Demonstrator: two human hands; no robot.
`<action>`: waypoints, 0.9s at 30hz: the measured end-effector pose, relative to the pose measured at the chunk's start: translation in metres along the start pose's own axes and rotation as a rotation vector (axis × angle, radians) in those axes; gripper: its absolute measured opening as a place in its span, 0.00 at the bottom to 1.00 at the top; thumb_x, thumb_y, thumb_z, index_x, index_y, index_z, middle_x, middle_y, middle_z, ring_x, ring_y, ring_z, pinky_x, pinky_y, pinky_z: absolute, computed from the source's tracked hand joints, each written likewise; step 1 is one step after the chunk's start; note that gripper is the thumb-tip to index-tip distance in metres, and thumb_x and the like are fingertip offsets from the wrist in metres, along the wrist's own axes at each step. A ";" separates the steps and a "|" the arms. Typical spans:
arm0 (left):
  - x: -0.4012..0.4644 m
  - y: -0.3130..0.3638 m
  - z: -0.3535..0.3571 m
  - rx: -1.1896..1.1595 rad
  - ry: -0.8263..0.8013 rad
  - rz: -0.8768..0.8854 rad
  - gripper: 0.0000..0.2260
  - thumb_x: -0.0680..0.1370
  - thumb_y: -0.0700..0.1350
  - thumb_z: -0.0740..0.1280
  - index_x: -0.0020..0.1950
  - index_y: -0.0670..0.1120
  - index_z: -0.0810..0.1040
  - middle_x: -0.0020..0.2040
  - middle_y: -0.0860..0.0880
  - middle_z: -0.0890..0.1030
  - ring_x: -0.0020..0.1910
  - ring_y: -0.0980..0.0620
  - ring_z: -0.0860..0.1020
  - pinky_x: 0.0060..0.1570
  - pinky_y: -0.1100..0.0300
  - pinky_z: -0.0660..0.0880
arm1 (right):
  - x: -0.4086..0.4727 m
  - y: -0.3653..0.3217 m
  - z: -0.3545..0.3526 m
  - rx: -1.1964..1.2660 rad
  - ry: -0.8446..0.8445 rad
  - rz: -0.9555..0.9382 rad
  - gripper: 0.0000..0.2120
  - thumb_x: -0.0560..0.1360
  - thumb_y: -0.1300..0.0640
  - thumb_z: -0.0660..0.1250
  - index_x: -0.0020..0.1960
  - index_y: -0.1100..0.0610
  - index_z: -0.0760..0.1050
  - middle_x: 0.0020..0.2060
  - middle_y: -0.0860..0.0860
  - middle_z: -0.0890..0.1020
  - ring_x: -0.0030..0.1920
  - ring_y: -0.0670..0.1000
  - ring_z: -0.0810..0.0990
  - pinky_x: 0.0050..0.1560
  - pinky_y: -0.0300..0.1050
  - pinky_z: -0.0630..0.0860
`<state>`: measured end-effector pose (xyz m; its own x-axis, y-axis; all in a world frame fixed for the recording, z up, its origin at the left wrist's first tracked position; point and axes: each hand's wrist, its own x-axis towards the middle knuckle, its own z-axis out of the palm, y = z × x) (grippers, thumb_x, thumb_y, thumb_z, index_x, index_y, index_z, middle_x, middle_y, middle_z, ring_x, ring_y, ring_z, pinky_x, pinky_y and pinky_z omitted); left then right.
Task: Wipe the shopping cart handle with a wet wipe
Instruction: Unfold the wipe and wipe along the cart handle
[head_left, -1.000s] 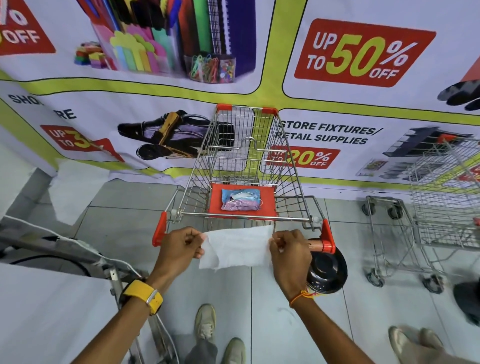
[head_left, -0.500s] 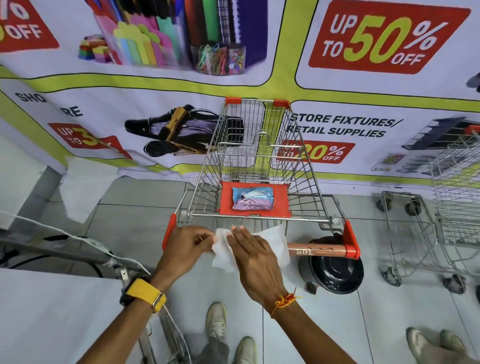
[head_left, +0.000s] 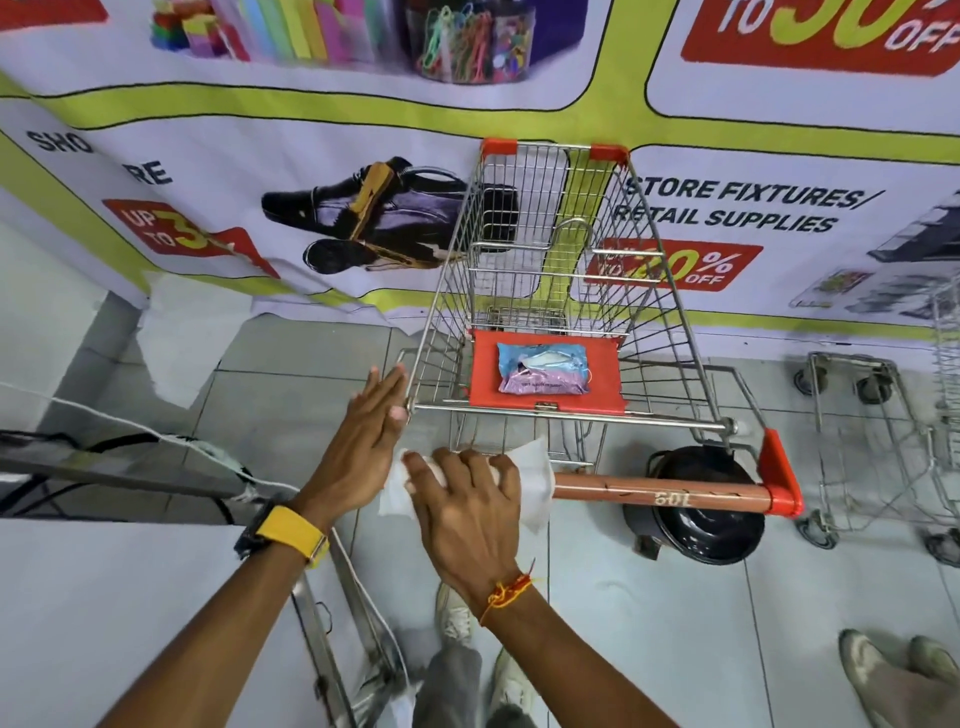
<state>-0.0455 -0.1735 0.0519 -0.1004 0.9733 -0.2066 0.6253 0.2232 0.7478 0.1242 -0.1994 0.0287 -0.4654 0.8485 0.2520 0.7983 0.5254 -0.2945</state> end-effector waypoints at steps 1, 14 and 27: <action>0.000 -0.002 0.000 0.025 -0.003 0.009 0.47 0.71 0.77 0.39 0.81 0.48 0.57 0.82 0.54 0.53 0.81 0.55 0.45 0.80 0.51 0.42 | 0.000 -0.002 0.003 -0.012 0.026 0.002 0.13 0.83 0.46 0.58 0.65 0.45 0.75 0.54 0.49 0.83 0.52 0.56 0.80 0.56 0.57 0.71; 0.000 -0.009 -0.005 0.366 0.019 0.045 0.27 0.82 0.56 0.45 0.81 0.49 0.54 0.81 0.57 0.50 0.81 0.52 0.45 0.80 0.46 0.45 | -0.059 0.183 -0.052 -0.134 0.297 0.076 0.12 0.81 0.53 0.58 0.55 0.51 0.81 0.52 0.52 0.86 0.53 0.59 0.82 0.60 0.60 0.70; -0.004 -0.011 0.011 0.265 0.065 0.037 0.33 0.80 0.63 0.40 0.81 0.48 0.54 0.82 0.56 0.51 0.82 0.53 0.43 0.80 0.48 0.43 | -0.038 0.103 -0.013 -0.010 0.359 0.204 0.15 0.81 0.51 0.58 0.52 0.50 0.84 0.57 0.47 0.86 0.62 0.56 0.80 0.69 0.59 0.61</action>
<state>-0.0434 -0.1810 0.0370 -0.1178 0.9839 -0.1346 0.8091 0.1737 0.5615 0.2291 -0.1781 0.0009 -0.1353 0.8579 0.4957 0.8650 0.3463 -0.3633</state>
